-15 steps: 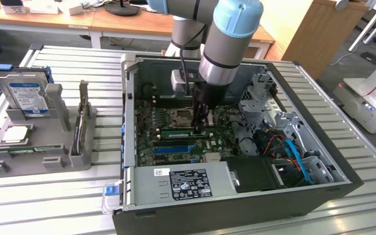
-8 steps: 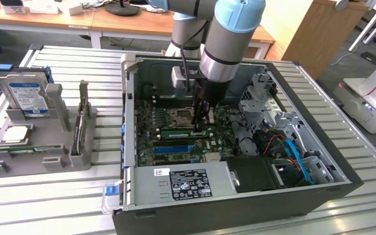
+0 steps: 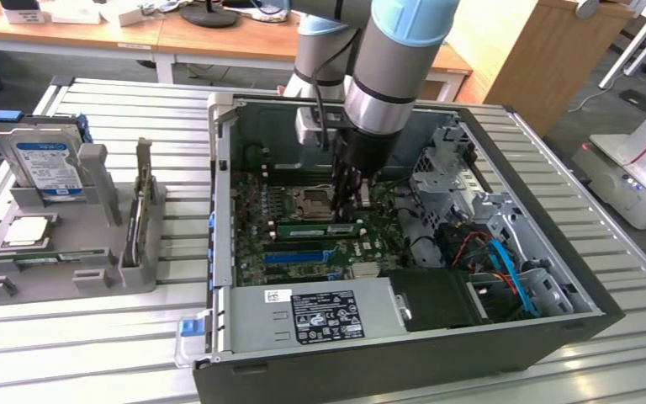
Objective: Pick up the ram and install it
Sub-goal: 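Insert the ram into the slot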
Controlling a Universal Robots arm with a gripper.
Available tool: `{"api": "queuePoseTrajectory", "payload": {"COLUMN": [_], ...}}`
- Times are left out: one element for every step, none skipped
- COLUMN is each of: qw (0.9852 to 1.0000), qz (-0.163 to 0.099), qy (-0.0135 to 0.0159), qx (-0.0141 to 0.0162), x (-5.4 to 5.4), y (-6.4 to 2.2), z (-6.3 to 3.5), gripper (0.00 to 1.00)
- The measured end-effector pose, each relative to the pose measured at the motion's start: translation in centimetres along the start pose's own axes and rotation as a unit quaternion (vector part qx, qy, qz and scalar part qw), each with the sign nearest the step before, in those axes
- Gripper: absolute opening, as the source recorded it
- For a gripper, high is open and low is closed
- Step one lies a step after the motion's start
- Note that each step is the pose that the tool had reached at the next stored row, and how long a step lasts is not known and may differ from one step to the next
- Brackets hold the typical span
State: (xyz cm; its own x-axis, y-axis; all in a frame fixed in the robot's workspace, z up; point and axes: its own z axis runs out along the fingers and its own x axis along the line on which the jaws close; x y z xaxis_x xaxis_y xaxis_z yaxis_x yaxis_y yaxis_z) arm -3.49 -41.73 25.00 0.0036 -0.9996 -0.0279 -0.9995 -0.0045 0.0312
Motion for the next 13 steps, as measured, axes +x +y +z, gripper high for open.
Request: {"api": "queuePoseTrajectory", "payload": {"qw": [1.0000,1.0000,1.0000,1.0000,1.0000,1.0000,1.0000,1.0000,1.0000,1.0000,1.0000,1.0000,1.0000], "qz": [0.000,0.000,0.000,0.000,0.000,0.000,0.000,0.000,0.000,0.000,0.000,0.000,0.000], "qy": [0.0000,0.0000,0.0000,0.0000,0.0000,0.0000,0.0000,0.0000,0.0000,0.0000,0.0000,0.0000,0.0000], "qx": [0.0000,0.0000,0.0000,0.0000,0.0000,0.0000,0.0000,0.0000,0.0000,0.0000,0.0000,0.0000,0.0000], "x": [0.0,0.0,0.0,0.0,0.0,0.0,0.0,0.0,0.0,0.0,0.0,0.0,0.0], "y": [0.00,0.01,0.01,0.01,0.02,0.02,0.03,0.03,0.03,0.03,0.04,0.04,0.04], "z": [-0.12,-0.24,-0.35,-0.47,-0.59,-0.70,-0.80,-0.90,-0.98,-1.07,-1.16,-1.24,-1.33], "gripper": [0.31,0.31,0.31,0.31,0.31,0.31,0.31,0.31,0.31,0.31,0.31,0.31,0.31]}}
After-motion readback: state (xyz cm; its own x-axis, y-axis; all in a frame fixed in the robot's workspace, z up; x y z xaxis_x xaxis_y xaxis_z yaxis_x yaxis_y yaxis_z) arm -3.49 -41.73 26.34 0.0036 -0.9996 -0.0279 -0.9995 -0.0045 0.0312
